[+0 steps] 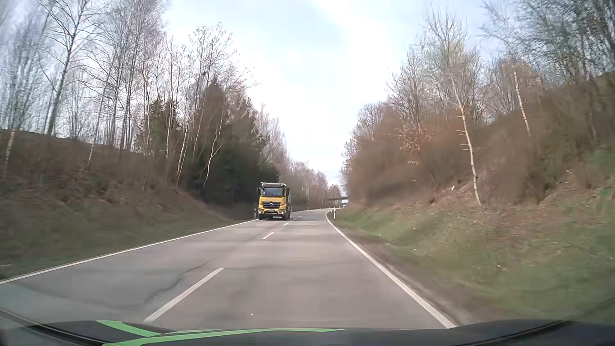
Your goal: Follow the waypoints while adhering to traffic rules and regulations
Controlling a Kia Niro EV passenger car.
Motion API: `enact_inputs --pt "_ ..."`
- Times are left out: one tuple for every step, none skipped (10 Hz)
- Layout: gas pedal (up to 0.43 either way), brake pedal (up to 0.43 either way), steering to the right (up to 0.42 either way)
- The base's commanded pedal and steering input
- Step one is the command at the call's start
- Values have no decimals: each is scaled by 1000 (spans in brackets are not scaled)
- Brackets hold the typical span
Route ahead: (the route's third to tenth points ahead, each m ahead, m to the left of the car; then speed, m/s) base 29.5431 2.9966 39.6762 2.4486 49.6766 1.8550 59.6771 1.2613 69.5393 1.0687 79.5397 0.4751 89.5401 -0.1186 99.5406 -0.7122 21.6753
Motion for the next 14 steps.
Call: enact_inputs --pt "228 0 6" --pt "228 0 6" --pt "228 0 5" --pt "228 0 5" --pt "228 0 5" --pt "228 0 5" --pt "228 0 5" --pt "228 0 5" --pt "228 0 5" --pt "228 0 5" --pt "228 0 5" --pt "228 0 5" --pt "228 0 5" --pt "228 0 5"
